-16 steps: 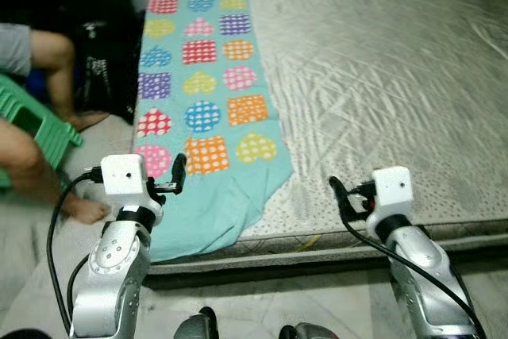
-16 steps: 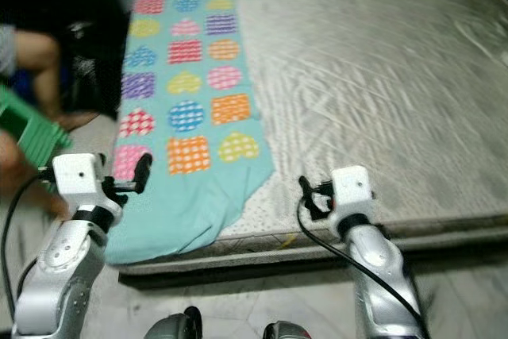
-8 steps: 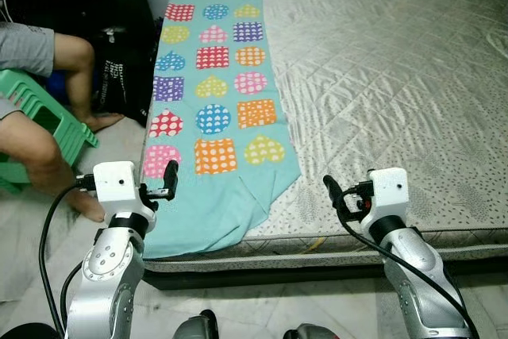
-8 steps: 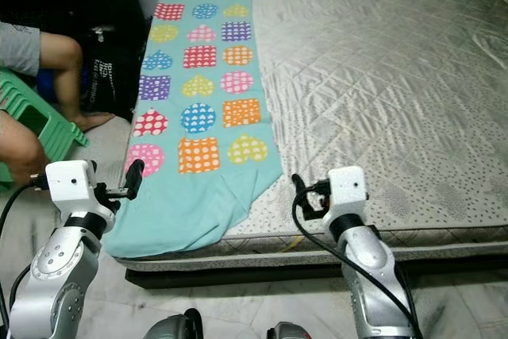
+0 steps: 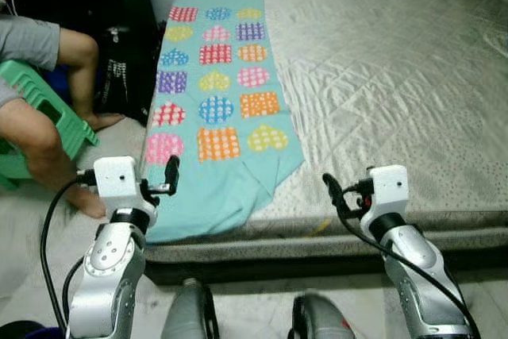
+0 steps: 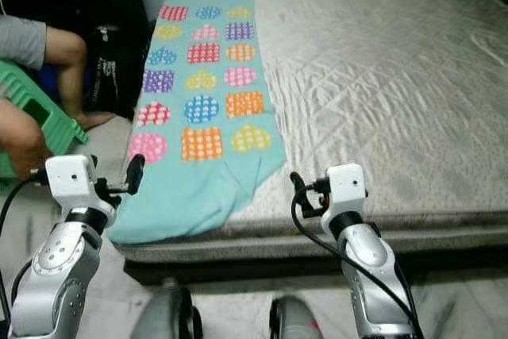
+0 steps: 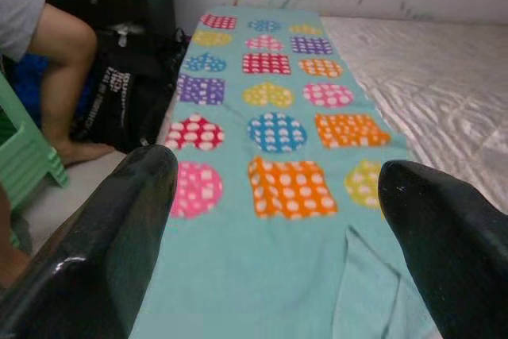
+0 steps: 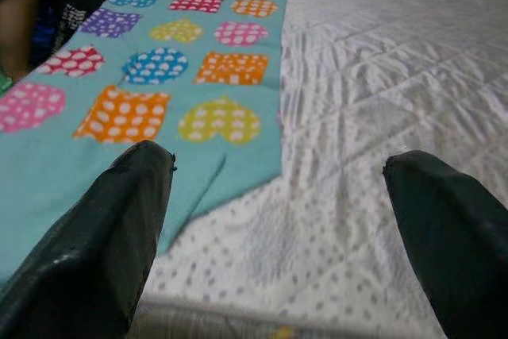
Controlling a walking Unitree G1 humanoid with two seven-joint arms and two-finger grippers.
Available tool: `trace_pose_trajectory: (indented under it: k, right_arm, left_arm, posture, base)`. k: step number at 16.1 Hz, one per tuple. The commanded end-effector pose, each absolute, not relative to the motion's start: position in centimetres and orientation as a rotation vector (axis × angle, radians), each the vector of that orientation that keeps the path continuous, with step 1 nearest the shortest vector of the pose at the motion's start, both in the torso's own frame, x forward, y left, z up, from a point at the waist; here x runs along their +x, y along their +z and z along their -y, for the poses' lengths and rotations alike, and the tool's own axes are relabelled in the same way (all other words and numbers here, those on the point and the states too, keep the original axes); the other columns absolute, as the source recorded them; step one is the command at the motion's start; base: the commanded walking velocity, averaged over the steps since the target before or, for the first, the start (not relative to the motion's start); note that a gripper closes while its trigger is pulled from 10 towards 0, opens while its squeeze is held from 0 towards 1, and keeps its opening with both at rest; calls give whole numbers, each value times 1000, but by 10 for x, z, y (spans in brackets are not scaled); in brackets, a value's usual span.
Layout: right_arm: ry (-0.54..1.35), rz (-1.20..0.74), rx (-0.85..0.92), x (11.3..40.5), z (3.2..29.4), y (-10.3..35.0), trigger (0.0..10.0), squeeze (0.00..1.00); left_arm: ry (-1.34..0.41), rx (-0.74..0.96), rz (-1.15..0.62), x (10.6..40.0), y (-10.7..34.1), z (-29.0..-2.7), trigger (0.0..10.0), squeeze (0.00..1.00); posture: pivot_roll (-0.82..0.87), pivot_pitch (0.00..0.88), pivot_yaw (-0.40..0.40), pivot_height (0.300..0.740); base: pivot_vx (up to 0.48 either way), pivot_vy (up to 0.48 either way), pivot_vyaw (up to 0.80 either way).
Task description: Clean up the room
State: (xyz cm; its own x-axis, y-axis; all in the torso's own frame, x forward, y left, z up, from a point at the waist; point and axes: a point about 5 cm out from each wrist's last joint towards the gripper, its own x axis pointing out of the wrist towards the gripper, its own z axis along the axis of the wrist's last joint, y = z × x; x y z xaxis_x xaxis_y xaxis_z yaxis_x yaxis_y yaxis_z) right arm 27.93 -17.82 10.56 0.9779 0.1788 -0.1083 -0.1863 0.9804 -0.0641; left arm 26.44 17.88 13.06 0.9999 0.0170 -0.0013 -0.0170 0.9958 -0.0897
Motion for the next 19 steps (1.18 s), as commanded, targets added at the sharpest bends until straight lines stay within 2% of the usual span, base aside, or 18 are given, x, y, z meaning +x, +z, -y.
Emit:
trace_pose_trajectory:
  k: [1,19]
  right_arm:
    - [193,-106,-71,279,177,104,10000,0]
    - [218,-78,-114,289,179,109,10000,0]
  left_arm:
    - [38,-75,-18,263,127,-182,10000,0]
    - [-21,-117,14,264,129,-175,10000,0]
  posture:
    - [-145,113,32,595]
    - [-151,117,25,595]
  base:
    - [0,0,0]
    - [0,0,0]
